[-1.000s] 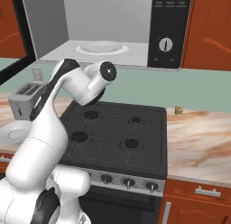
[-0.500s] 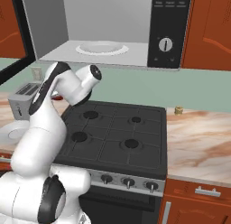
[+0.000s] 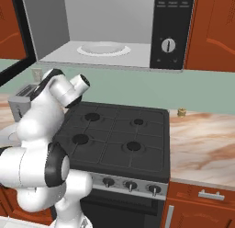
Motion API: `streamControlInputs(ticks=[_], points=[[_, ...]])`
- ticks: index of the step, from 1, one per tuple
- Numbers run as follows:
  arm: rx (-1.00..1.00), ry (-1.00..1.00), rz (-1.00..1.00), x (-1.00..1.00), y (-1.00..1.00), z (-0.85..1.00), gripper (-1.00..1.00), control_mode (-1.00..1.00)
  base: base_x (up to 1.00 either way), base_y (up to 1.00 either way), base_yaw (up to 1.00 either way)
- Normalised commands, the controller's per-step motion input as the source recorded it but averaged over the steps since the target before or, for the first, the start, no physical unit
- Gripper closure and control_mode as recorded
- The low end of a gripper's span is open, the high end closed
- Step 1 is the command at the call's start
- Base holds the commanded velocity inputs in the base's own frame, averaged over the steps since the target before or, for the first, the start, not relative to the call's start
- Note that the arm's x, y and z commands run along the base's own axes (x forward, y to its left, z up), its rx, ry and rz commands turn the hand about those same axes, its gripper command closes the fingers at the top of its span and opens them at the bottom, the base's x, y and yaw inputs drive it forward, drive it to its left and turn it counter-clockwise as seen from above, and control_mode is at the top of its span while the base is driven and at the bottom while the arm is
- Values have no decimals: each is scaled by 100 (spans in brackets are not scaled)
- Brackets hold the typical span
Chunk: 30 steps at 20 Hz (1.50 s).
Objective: Pick the bell pepper from the microwave and place it on plate located on the counter.
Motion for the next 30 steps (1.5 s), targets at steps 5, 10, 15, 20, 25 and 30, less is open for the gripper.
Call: streamControlInputs(ticks=[5,10,15,20,25,30], points=[[0,-1,16,0,65,-85,100,-100,0,0,0],[5,-12,1,0,44,-64,100,-100,0,0,0],[10,-17,-6,0,32,-56,100,-100,0,0,0],[2,-3,-7,31,52,-16,100,-100,0,0,0],[0,0,0,46,51,-5,100,-100,0,0,0],[0,0,0,29,20,-30,100,-100,0,0,0]])
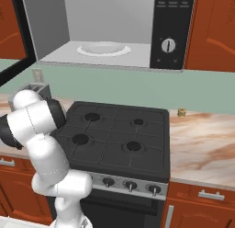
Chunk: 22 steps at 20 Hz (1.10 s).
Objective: Pick the bell pepper from the microwave and place it on plate located on the counter.
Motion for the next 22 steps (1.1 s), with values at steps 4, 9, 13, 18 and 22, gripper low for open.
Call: streamControlInputs(ticks=[4,9,13,18,22], points=[[0,0,0,9,23,-49,100,-100,0,0,0],[0,0,0,4,28,-10,100,-100,0,0,0],[0,0,0,14,36,0,100,-100,0,0,0],[0,0,0,1,22,0,100,-100,0,0,0],[0,0,0,0,31,-3,100,-100,0,0,0]])
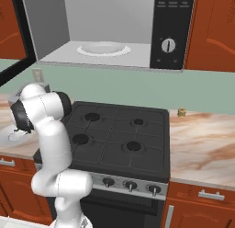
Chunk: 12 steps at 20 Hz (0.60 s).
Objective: Pick the bell pepper from the microwave and place it on plate located on the counter.
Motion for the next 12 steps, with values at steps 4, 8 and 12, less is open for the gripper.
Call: streamControlInputs(ticks=[4,8,12], points=[[-1,0,0,0,30,-25,100,-100,0,0,0],[-2,0,0,0,28,-25,100,-100,0,0,0],[0,0,0,1,19,-20,100,-100,0,0,0]])
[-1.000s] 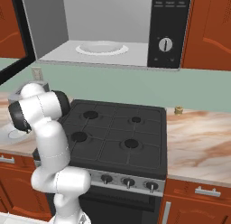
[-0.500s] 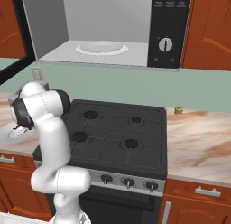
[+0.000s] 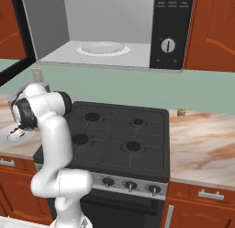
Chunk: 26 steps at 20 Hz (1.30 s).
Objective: Pick the bell pepper from the microwave and place it on plate located on the counter.
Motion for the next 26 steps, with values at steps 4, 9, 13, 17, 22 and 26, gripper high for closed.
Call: streamControlInputs(ticks=[4,9,13,17,22,26], points=[[0,0,0,1,19,-12,-100,-100,0,0,0],[0,0,0,0,0,0,-100,-100,0,0,0],[0,-1,0,-3,-3,4,-100,-100,0,0,0],[2,-2,0,-22,-29,11,-100,-100,0,0,0],[5,0,-7,-13,-53,46,-100,-100,0,0,0],[5,0,-12,-7,-83,68,-100,-100,0,0,0]])
